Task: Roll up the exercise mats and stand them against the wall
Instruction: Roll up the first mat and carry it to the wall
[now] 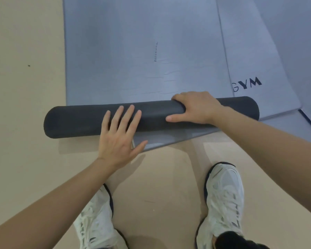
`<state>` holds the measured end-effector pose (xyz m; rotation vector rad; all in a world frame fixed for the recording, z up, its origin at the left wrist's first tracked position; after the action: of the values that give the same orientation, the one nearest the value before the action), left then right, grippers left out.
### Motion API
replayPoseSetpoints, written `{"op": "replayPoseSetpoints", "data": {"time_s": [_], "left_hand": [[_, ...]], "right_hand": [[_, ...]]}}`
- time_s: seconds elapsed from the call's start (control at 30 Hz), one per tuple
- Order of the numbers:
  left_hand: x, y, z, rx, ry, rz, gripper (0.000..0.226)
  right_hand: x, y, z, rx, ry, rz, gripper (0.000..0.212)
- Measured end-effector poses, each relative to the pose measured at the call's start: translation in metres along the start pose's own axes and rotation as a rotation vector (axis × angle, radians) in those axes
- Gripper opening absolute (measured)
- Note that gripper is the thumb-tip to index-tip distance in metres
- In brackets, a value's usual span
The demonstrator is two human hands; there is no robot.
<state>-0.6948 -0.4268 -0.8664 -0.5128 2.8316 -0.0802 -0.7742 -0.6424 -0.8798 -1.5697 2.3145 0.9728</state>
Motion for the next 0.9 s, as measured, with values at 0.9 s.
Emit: {"op": "replayPoseSetpoints", "data": {"time_s": [0.9], "left_hand": [[-0.074,-0.154,0.025,-0.299,0.163,0.099,0.115]], "right_hand": [[0.007,-0.026,-0.035,0.350,0.489,-0.172,0.113]]}}
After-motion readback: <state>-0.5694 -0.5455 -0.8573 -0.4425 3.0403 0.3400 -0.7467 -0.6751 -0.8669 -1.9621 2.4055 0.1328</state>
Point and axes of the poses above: each hand's wrist, its own y-axis away from the middle knuckle, its own z-axis out of the palm, x = y × z, the point moved 9 cm from there along -y, towards the middle knuckle, and after that the axes turned 15 degrees about -y, right-handed, at the moved point
